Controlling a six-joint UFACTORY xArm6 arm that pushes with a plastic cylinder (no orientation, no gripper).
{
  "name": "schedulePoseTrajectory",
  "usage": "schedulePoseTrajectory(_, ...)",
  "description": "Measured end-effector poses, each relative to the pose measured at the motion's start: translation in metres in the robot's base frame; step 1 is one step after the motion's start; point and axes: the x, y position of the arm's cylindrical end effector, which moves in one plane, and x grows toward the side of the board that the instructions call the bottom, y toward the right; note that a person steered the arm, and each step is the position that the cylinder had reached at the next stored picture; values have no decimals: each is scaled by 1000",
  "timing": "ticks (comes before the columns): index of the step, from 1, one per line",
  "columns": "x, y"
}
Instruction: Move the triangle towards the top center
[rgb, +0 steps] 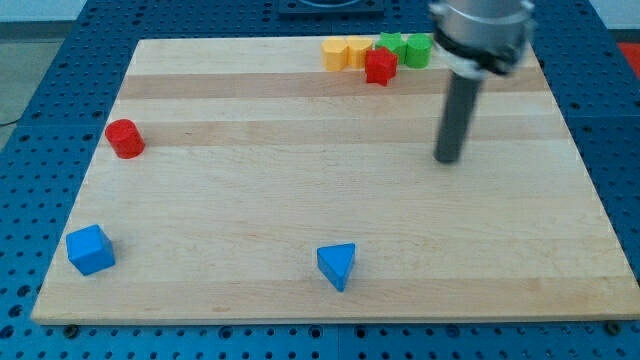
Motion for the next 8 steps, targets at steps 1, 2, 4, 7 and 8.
schedulePoseTrajectory(1,100,10)
schedulePoseTrajectory(2,153,-9)
schedulePoseTrajectory(4,155,-107)
schedulePoseTrajectory(7,122,-160)
schedulePoseTrajectory(8,106,-177)
